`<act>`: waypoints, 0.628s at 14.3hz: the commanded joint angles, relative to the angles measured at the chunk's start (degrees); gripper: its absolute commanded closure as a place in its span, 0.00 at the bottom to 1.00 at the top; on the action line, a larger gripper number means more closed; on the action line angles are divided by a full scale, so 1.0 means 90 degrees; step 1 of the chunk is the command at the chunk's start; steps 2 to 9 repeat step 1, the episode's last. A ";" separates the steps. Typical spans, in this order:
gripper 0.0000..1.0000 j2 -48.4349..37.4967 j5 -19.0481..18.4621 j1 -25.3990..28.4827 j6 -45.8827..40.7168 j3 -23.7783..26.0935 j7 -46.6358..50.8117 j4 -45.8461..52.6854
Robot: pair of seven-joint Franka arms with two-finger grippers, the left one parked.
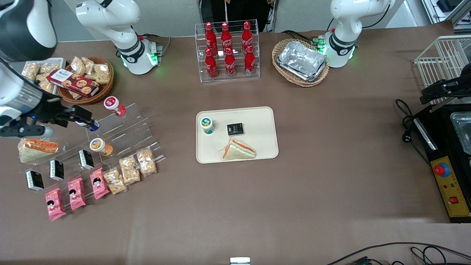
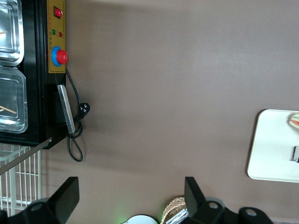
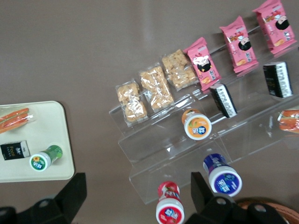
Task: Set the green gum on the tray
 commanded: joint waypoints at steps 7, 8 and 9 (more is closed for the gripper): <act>0.00 0.0464 -0.0140 -0.0162 -0.0608 0.0056 -0.0054 0.0968; 0.00 0.0464 -0.0140 -0.0162 -0.0608 0.0056 -0.0054 0.0968; 0.00 0.0464 -0.0140 -0.0162 -0.0608 0.0056 -0.0054 0.0968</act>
